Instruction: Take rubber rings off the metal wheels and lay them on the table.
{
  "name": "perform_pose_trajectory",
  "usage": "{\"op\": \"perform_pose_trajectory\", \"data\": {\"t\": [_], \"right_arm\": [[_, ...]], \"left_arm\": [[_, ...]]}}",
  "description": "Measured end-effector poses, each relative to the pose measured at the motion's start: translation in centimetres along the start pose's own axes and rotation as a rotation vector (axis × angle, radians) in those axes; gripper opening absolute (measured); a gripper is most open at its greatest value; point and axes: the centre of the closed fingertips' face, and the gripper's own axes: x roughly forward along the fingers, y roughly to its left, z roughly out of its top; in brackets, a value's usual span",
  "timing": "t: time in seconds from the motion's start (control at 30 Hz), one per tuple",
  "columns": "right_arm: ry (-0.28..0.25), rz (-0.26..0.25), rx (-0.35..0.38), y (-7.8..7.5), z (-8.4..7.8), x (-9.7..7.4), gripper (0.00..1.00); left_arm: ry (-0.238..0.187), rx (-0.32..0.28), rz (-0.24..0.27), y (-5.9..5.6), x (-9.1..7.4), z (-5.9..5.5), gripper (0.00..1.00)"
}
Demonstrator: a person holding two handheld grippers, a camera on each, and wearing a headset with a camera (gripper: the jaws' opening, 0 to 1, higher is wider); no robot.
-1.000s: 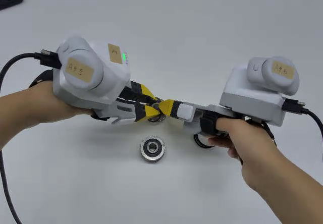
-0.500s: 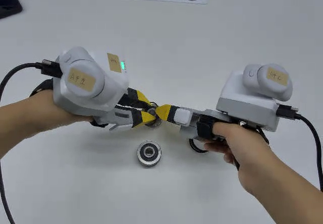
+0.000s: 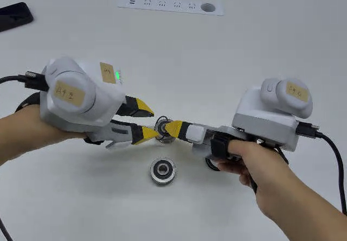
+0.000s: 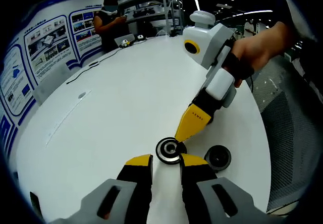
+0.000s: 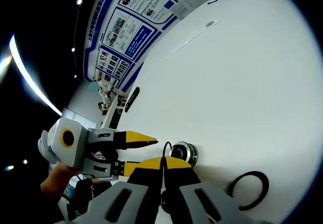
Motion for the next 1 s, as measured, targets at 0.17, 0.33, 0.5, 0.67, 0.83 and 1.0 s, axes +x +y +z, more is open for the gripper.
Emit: {"op": "perform_pose_trajectory", "data": {"t": [0.17,0.33,0.5,0.67,0.83,1.0], "right_arm": [[-0.032,0.009,0.021,0.0,0.9,-1.0,0.02],[-0.068,-0.012,0.043,-0.9,1.6,-2.5,0.02],[-0.085,-0.047,0.073,-2.2,1.1,-4.2,0.02],[-0.095,-0.089,0.125,-4.0,-0.1,-5.9,0.02],[-0.097,-0.128,0.178,-5.6,-1.4,-7.1,0.02],[-0.103,-0.142,0.209,-6.3,-2.1,-7.8,0.02]], "left_arm": [[-0.058,-0.069,0.013,0.3,-0.6,0.8,0.24],[-0.084,-0.079,0.023,0.4,-0.8,1.2,0.24],[-0.136,-0.099,0.015,0.0,-0.9,1.8,0.25],[-0.144,-0.105,0.021,-0.2,-0.8,1.7,0.25],[-0.161,-0.137,0.022,-0.3,-1.0,1.5,0.25],[-0.164,-0.152,0.029,-0.5,-1.4,1.0,0.25]]}}
